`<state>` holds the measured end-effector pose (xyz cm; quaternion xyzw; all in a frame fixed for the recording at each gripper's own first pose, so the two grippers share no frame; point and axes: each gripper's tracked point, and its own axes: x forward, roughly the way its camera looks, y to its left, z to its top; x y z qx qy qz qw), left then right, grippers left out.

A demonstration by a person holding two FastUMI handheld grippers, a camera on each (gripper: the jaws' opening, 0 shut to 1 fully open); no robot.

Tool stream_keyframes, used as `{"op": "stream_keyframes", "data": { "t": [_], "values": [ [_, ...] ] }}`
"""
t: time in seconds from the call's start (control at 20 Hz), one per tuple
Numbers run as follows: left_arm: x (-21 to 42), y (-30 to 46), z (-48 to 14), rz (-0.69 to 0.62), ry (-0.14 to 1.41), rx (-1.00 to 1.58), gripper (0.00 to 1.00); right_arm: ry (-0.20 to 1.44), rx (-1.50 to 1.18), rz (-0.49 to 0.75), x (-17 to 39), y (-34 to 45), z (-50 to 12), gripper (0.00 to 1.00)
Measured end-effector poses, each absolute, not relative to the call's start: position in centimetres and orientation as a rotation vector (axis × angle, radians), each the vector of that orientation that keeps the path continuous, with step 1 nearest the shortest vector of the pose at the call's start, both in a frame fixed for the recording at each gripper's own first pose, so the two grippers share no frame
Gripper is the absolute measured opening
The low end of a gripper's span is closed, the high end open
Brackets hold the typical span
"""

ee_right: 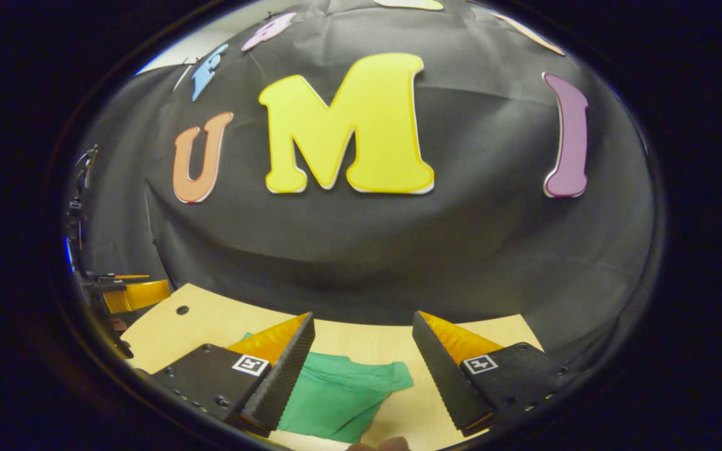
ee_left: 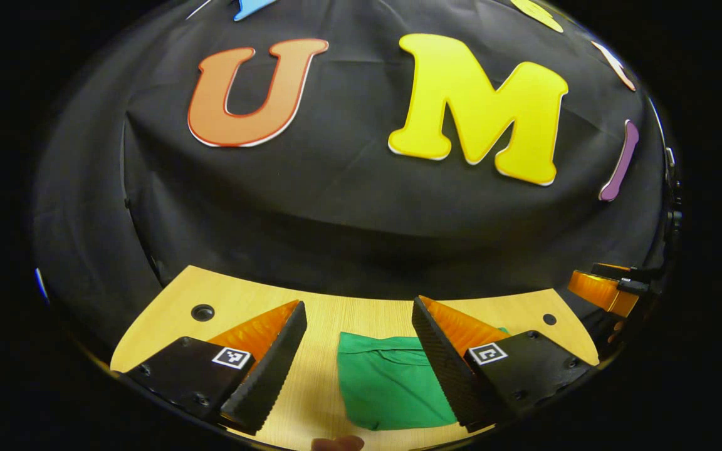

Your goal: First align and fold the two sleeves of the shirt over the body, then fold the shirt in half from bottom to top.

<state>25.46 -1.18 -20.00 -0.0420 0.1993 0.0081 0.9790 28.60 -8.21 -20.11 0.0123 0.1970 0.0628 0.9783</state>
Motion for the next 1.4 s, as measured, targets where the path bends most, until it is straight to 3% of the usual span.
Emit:
{"op": "stream_keyframes", "data": {
  "t": [0.05, 0.25, 0.3, 0.4, 0.45, 0.65, 0.7, 0.85, 0.9, 1.35, 1.4],
  "values": [
    [24.2, -1.0, -18.7, 0.018, 0.389, -0.078, 1.00, 0.374, 0.020, 0.127, 27.1, -7.8, -18.7, 0.92],
    [18.8, -1.1, -12.4, 0.011, 0.291, -0.069, 1.00, 0.331, 0.039, 0.154, 20.1, -5.5, -13.8, 1.00],
    [17.3, -0.8, -11.3, 0.015, 0.282, -0.055, 1.00, 0.311, 0.051, 0.149, 18.7, -5.2, -12.4, 0.92],
    [14.1, -0.2, -8.9, 0.024, 0.268, -0.031, 1.00, 0.266, 0.059, 0.137, 15.5, -4.7, -9.8, 1.00],
    [12.5, -0.3, -7.8, 0.018, 0.257, -0.038, 1.00, 0.248, 0.054, 0.137, 13.7, -4.3, -8.7, 0.96],
    [5.9, -0.4, -4.8, 0.006, 0.233, -0.046, 1.00, 0.194, 0.054, 0.131, 7.0, -2.9, -5.2, 0.96],
    [4.5, -0.3, -4.2, 0.002, 0.229, -0.046, 1.00, 0.177, 0.045, 0.125, 5.5, -2.7, -4.5, 0.91],
    [0.8, -0.4, -2.6, -0.012, 0.217, -0.042, 1.00, 0.159, 0.037, 0.113, 0.9, -1.5, -3.4, 0.92],
    [-0.3, -0.2, -2.1, -0.014, 0.210, -0.036, 1.00, 0.157, 0.036, 0.118, -0.3, -1.1, -3.2, 0.96],
    [-6.9, 0.5, 0.2, -0.003, 0.187, -0.069, 1.00, 0.135, 0.054, 0.127, -6.4, 2.6, -1.4, 0.92],
    [-7.2, 0.4, 0.6, 0.000, 0.183, -0.071, 1.00, 0.137, 0.057, 0.128, -6.8, 2.8, -1.2, 0.96]
  ]
}}
